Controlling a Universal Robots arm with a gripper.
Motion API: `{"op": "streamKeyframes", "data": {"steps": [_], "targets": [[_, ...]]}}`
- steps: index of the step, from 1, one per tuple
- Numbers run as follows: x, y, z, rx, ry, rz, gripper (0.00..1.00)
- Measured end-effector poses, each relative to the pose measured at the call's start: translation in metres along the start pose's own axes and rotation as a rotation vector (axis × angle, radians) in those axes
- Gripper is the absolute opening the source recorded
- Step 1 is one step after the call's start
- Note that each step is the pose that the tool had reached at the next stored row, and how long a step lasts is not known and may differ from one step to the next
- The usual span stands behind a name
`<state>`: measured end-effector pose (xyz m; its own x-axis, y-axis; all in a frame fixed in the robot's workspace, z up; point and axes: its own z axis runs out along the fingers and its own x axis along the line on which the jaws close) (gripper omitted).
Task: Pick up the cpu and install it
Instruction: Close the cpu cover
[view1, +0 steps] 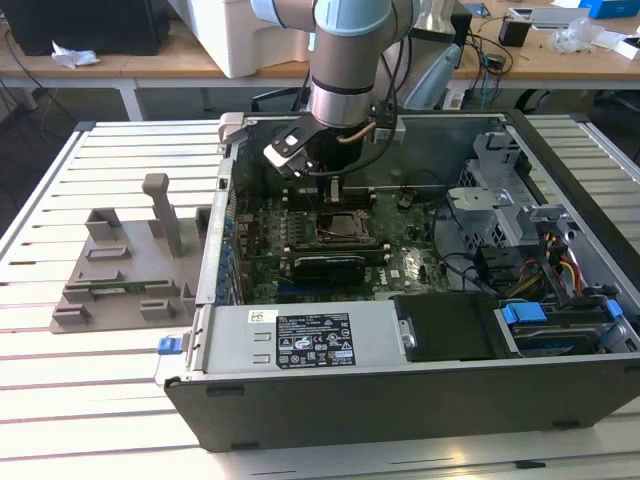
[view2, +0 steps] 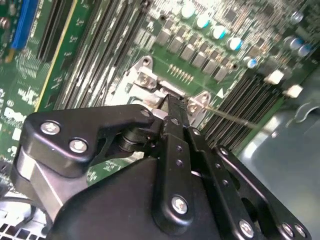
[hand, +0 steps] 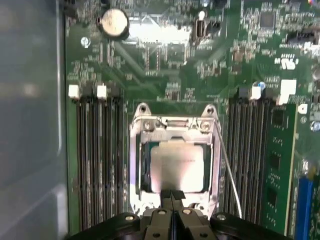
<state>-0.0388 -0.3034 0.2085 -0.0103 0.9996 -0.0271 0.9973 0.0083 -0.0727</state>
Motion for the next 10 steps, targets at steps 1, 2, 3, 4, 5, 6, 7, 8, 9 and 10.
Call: {"op": "streamKeyframes", "data": {"steps": [1,2,3,4,5,6,7,8,9,10], "targets": [[0.0,-0.0006,0.0003,0.0001,0.0083,-0.001,0.11],[0.0,-0.0019,0.0008,-0.0002,0.0235,-0.002,0.11],[-0.0002,-0.0028,0.001,-0.0003,0.0285,-0.002,0.11],[-0.001,-0.003,0.0011,-0.0003,0.0286,-0.002,0.11],[-0.0014,-0.0031,0.0013,-0.0003,0.0284,-0.002,0.11],[-0.0015,-0.0031,0.0015,-0.0002,0.0279,-0.002,0.11],[-0.0015,-0.0031,0.0017,-0.0002,0.0275,-0.002,0.11],[-0.0015,-0.003,0.0022,-0.0002,0.0272,-0.002,0.11],[-0.0015,-0.003,0.0028,-0.0001,0.0272,-0.002,0.11],[-0.0015,-0.003,0.0028,0.0,0.027,-0.002,0.11]]}}
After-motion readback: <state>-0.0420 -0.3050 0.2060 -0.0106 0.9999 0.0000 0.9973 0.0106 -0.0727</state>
